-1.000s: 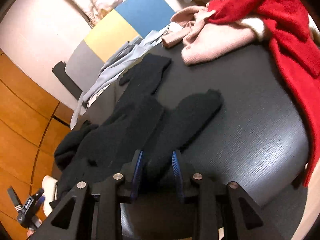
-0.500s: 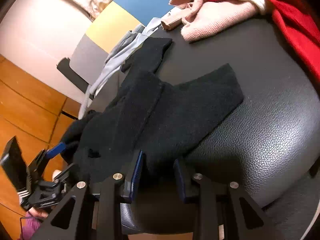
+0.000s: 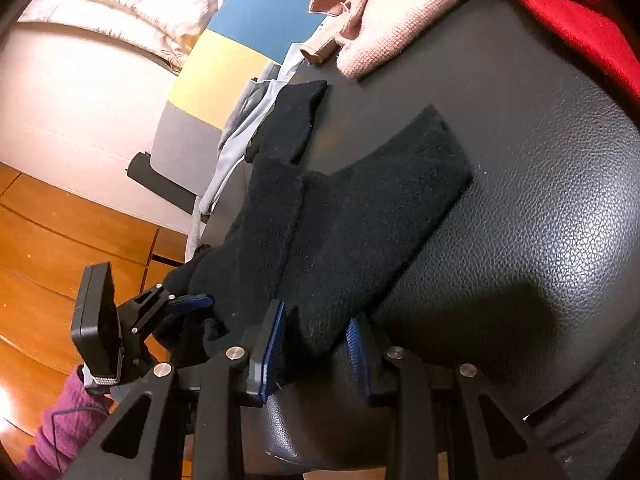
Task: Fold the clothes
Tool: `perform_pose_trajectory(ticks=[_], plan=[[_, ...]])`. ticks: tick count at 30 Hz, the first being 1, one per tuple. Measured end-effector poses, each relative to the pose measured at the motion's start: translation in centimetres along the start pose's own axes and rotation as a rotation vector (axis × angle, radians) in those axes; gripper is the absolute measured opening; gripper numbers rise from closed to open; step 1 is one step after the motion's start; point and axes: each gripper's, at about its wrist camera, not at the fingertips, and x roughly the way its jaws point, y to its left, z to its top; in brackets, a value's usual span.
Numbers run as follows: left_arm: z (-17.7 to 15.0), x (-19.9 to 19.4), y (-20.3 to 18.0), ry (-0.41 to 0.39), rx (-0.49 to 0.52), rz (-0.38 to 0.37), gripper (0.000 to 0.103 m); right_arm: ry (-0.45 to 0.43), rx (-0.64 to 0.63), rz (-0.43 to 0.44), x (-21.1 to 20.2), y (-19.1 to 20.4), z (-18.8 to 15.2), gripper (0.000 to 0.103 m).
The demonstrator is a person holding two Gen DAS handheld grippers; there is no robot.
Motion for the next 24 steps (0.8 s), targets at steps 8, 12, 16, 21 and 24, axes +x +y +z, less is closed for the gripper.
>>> perform_pose_trajectory(ticks=[8,12,16,21,24], plan=[[-2.4,-1.4,-2.2,-0.141,-0.071,0.013,0.054,-0.02,-0.006,0.013,0.1,-0.3,-0.1,0.03],[-4.7,-2.7,-4.1,-0.25,-0.147,0.088,0.024,-0.041,-0.037,-0.008,0.3,0.1,-0.3,0.03],[-7.4,-5.4,-4.9,-0.376,-0.274,0.095,0.016,-0.056,-0.073,-0.037,0.2,0.6,-0.5,0.03],[-12.5,-9.6,-4.7,-0.533,-0.439,0.102,0.015,-0.043,-0.116,-0.1,-0.5,1.6,-0.6,0.036],[-14.5,-10.7,-4.5,-0.564,-0.534,0.151,0.015,-0.051,-0.198,-0.127,-1.2,2.8,-0.7,0.036]])
